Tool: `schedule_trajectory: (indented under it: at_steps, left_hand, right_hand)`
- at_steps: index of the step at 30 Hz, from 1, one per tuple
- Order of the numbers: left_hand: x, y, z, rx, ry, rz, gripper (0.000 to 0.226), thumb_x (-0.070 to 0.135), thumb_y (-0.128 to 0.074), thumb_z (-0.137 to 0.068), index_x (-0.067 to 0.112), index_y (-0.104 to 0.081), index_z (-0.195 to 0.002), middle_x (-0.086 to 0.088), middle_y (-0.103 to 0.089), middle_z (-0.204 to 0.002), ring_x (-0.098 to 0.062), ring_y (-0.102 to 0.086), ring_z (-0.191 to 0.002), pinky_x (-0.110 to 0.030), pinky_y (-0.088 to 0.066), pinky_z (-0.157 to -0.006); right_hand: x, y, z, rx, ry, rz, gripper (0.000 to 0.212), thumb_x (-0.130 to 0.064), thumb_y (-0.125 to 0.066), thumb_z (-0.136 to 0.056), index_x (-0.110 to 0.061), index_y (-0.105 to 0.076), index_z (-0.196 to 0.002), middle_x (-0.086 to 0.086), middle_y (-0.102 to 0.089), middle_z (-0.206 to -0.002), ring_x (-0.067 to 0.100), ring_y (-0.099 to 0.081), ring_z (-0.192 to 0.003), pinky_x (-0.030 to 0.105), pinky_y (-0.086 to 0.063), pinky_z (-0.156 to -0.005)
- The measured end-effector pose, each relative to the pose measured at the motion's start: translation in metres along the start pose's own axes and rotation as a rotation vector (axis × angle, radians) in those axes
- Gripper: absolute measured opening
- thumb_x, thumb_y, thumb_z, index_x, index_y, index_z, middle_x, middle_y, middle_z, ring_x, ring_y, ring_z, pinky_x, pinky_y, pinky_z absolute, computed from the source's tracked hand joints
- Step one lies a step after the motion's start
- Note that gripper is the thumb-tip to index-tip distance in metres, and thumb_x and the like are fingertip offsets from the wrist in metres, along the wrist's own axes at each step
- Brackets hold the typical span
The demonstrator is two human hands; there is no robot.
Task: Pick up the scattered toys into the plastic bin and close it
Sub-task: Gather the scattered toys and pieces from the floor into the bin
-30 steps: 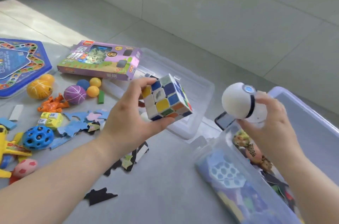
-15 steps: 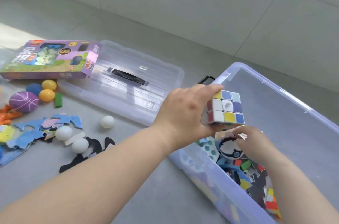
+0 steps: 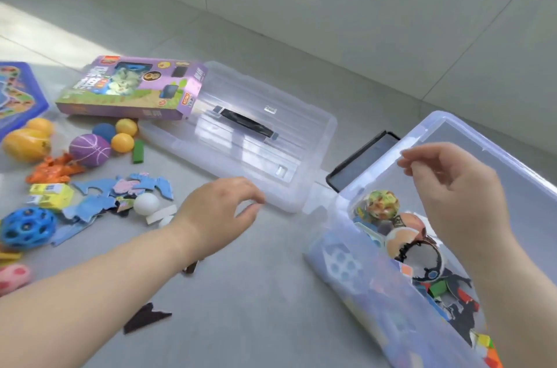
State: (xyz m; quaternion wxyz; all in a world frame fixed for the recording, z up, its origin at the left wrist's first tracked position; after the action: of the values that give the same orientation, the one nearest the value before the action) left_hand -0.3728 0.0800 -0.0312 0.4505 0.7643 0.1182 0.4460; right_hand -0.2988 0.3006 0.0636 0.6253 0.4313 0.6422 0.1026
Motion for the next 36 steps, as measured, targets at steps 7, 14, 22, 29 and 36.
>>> schedule_trajectory:
  at_steps: [7,14,22,29,36]
  left_hand:
    - [-0.086,-0.001,0.092,-0.264,0.340,-0.218,0.046,0.035,-0.050,-0.084,0.025,-0.046,-0.129,0.007,-0.046,-0.135,-0.012,-0.047,-0.123,-0.028,-0.039,-0.097]
    - [-0.122,-0.015,0.144,-0.471,0.383,-0.360,0.070,0.068,-0.063,-0.054,0.029,-0.064,-0.112,-0.001,-0.062,-0.122,-0.012,-0.051,-0.117,-0.014,-0.048,-0.085]
    - [-0.146,-0.019,0.160,-0.341,0.235,-0.340,0.078,0.045,-0.086,-0.018,0.029,-0.042,-0.080,0.010,-0.066,-0.073,-0.005,-0.038,-0.079,-0.023,-0.031,-0.075]
    - [-0.151,0.000,0.149,-0.302,0.468,-0.252,0.063,0.036,-0.074,-0.065,0.027,-0.040,-0.118,0.006,-0.053,-0.119,-0.009,-0.051,-0.113,-0.014,-0.027,-0.096]
    - [-0.173,0.016,0.089,-0.120,0.623,-0.232,0.058,0.019,-0.042,-0.094,0.025,-0.013,-0.145,0.003,-0.010,-0.155,-0.020,-0.019,-0.140,-0.035,-0.025,-0.110]
  right_hand:
    - [-0.075,-0.140,0.017,-0.563,0.340,0.180,0.027,-0.008,-0.047,-0.090,-0.019,-0.060,-0.111,-0.012,-0.058,-0.096,-0.004,-0.052,-0.087,0.012,-0.041,-0.081]
    - [-0.039,-0.282,0.021,-0.875,0.143,0.461,0.072,0.009,-0.036,-0.085,-0.025,-0.018,-0.146,0.001,-0.018,-0.154,0.023,-0.024,-0.139,0.034,-0.036,-0.104]
    - [-0.007,-0.317,0.025,-0.812,0.160,0.619,0.039,-0.002,-0.037,-0.090,-0.009,-0.042,-0.129,0.008,-0.036,-0.138,0.027,-0.033,-0.124,0.033,-0.039,-0.095]
    - [-0.030,-0.306,0.028,-0.596,0.170,0.347,0.023,-0.010,-0.047,-0.086,-0.010,-0.049,-0.108,0.002,-0.041,-0.127,0.021,-0.044,-0.086,0.026,-0.031,-0.065]
    - [-0.049,-0.336,0.070,-0.795,0.590,0.527,0.042,-0.034,-0.081,-0.059,-0.016,-0.068,-0.094,0.001,-0.066,-0.088,0.022,-0.064,-0.062,0.014,-0.012,-0.041]
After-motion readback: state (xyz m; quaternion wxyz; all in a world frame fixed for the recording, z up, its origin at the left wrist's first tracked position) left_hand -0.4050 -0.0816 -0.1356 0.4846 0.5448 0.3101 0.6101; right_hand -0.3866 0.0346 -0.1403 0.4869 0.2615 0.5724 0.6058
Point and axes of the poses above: each hand's wrist, its own z-axis away from the middle knuckle, its own y-axis out of the back of the hand, x = y × z, the point moved 3 cm from there along -z, towards the middle knuckle
